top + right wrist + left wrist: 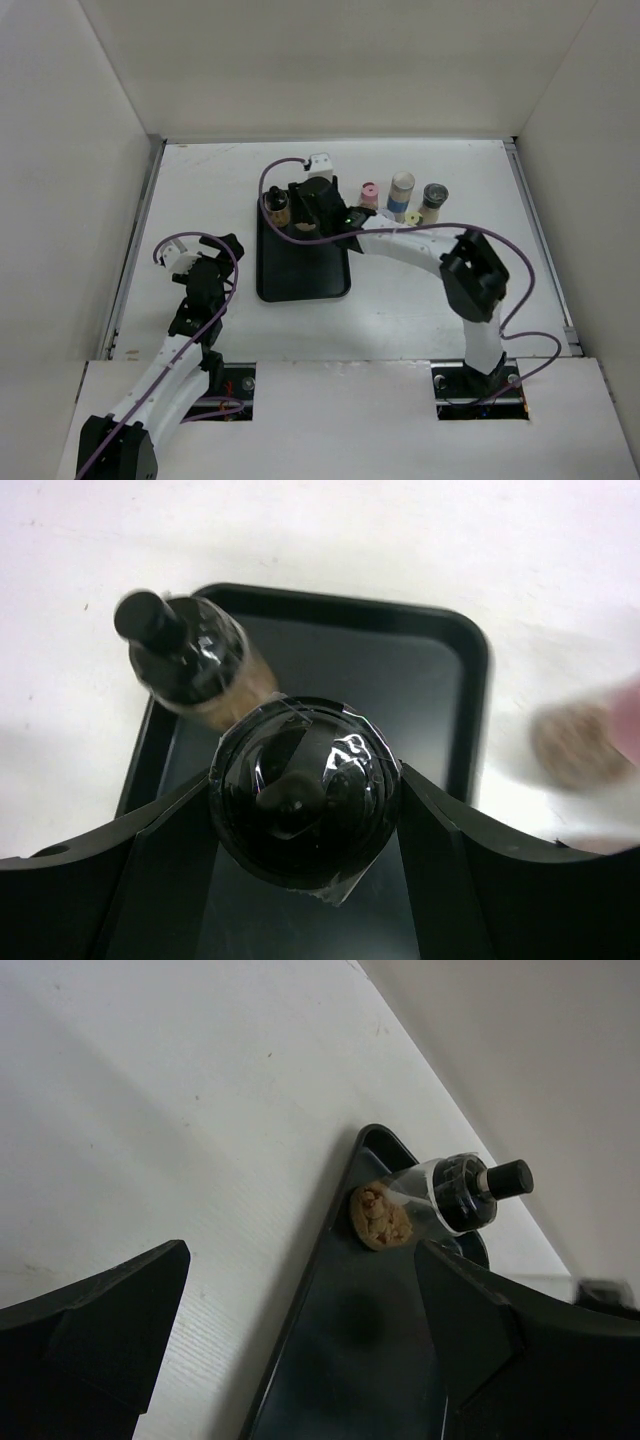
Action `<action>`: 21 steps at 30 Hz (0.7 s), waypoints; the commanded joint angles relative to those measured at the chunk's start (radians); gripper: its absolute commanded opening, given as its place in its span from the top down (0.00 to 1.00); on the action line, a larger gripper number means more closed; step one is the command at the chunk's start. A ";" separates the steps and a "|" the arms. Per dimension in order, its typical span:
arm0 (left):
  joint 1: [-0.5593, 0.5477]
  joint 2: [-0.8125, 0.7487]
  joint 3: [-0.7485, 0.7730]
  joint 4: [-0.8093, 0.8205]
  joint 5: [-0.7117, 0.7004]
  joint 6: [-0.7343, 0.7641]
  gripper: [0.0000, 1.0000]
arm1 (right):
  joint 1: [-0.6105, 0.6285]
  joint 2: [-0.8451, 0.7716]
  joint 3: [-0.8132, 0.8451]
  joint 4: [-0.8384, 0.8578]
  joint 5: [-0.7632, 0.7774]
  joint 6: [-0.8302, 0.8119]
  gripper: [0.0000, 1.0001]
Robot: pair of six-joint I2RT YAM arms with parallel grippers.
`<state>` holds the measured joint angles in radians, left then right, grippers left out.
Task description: Organize the condiment bottles
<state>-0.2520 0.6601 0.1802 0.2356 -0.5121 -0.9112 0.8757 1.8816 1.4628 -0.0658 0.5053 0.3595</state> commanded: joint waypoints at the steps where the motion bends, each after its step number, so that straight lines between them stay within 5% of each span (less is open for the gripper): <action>1: -0.002 -0.017 -0.001 0.039 -0.008 0.020 0.00 | -0.019 0.103 0.174 0.130 -0.016 -0.080 0.46; 12: -0.003 -0.007 -0.002 0.045 -0.008 0.017 0.00 | -0.044 0.281 0.294 0.136 -0.004 -0.068 0.32; 21: 0.001 -0.007 -0.004 0.048 -0.002 0.020 0.00 | -0.050 0.141 0.217 0.149 0.007 -0.050 0.15</action>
<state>-0.2516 0.6567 0.1799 0.2375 -0.5125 -0.9009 0.8261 2.1559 1.6917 0.0051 0.4908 0.2962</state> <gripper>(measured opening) 0.997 0.843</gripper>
